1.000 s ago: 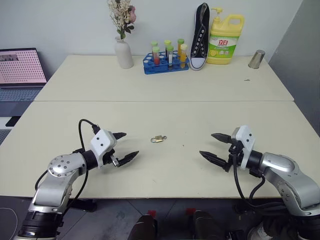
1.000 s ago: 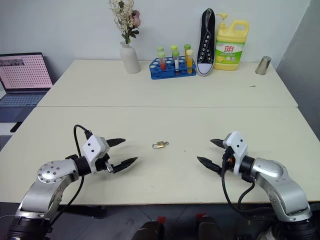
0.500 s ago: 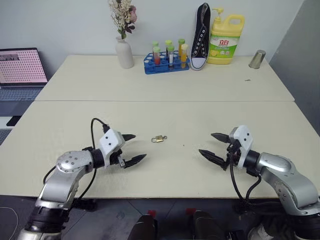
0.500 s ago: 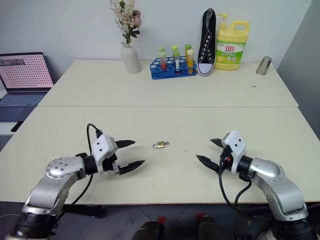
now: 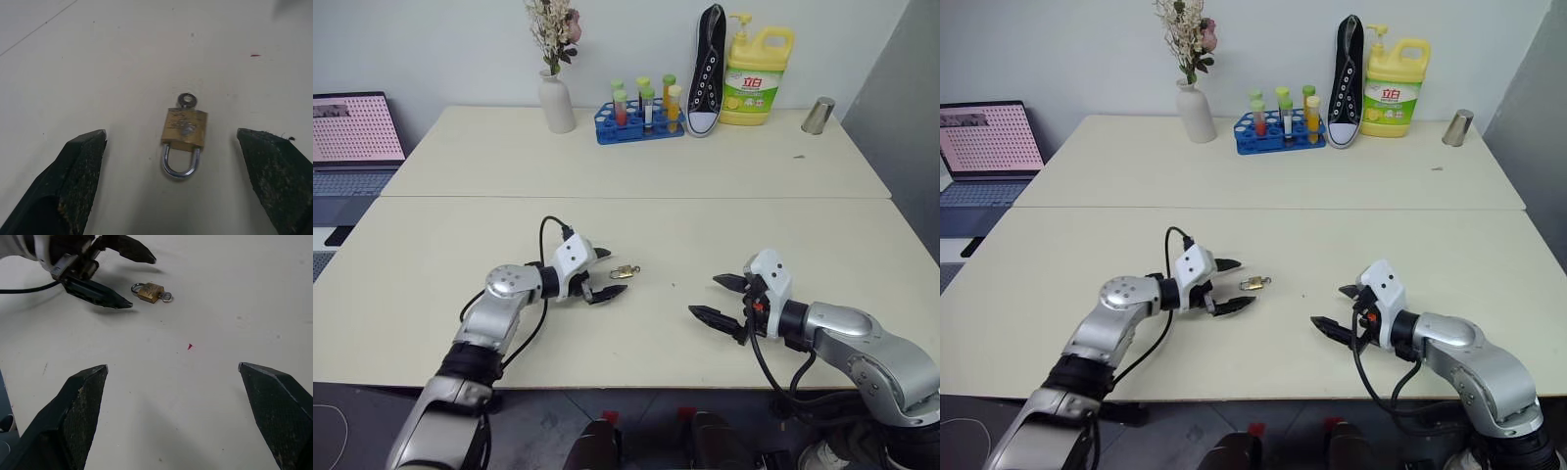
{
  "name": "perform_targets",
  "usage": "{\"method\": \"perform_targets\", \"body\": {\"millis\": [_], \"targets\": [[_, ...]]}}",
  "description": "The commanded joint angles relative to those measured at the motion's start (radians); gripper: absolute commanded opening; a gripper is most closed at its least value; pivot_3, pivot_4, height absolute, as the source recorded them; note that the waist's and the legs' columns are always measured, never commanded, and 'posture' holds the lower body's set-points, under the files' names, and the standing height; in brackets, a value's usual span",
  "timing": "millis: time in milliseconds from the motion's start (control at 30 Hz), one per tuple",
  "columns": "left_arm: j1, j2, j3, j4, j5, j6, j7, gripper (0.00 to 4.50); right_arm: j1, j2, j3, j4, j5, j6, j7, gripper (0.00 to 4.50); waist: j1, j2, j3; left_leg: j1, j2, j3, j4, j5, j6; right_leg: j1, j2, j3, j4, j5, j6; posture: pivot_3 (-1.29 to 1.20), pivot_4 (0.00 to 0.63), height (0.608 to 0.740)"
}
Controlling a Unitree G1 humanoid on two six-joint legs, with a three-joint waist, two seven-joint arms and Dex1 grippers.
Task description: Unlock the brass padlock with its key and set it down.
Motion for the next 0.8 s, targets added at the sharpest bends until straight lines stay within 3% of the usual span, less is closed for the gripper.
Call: {"method": "perform_targets", "body": {"millis": [33, 233, 333, 567, 667, 800], "targets": [[-0.077, -0.036, -0.02, 0.132, 0.037, -0.05, -0.012, 4.5, -0.013, 0.013, -0.018, -0.053, 0.03, 0.035, -0.034, 4.48, 0.001, 0.0, 0.0, 0.0, 0.0, 0.0, 0.0, 0.0, 0.0, 0.0, 0.0, 0.0, 0.0, 0.0, 0.0, 0.0, 0.15, 0.74], [-0.137, -0.048, -0.063, 0.233, 0.08, -0.08, -0.099, 4.5, -0.002, 0.023, -0.045, -0.083, 0.052, 0.065, -0.071, 4.48, 0.002, 0.0, 0.0, -0.002, 0.0, -0.002, 0.003, 0.0, 0.0, 0.0, 0.0, -0.001, 0.0, 0.0, 0.001, 0.0, 0.15, 0.74], [-0.144, -0.033, -0.084, 0.242, 0.099, -0.065, -0.137, 3.89, 0.002, 0.026, -0.049, -0.091, 0.063, 0.07, -0.085, 4.5, 0.001, -0.001, 0.0, -0.002, 0.0, -0.002, 0.003, 0.0, 0.0, 0.0, 0.0, -0.001, 0.0, 0.0, 0.001, 0.0, 0.15, 0.74], [-0.126, 0.014, -0.133, 0.2, 0.158, 0.01, -0.161, 1.7, -0.001, 0.028, -0.058, -0.089, 0.078, 0.066, -0.097, 4.5, -0.003, 0.0, -0.001, 0.0, 0.0, -0.001, 0.002, 0.0, 0.0, 0.001, 0.003, 0.0, 0.001, 0.0, 0.001, 0.0, 0.15, 0.74], [-0.104, 0.033, -0.147, 0.159, 0.17, 0.034, -0.162, 0.98, -0.012, 0.025, -0.056, -0.081, 0.075, 0.057, -0.09, 4.5, -0.003, 0.0, -0.002, 0.003, 0.001, -0.001, 0.002, 0.0, 0.0, 0.003, 0.004, 0.0, 0.002, 0.0, 0.001, 0.0, 0.15, 0.74], [-0.044, 0.047, -0.137, 0.06, 0.151, 0.013, -0.149, 0.98, -0.019, 0.016, -0.048, -0.077, 0.066, 0.035, -0.071, 4.5, -0.011, 0.0, -0.002, 0.005, 0.003, 0.0, 0.001, 0.0, 0.0, 0.003, 0.006, 0.002, 0.002, 0.0, 0.001, 0.0, 0.15, 0.74]]}}
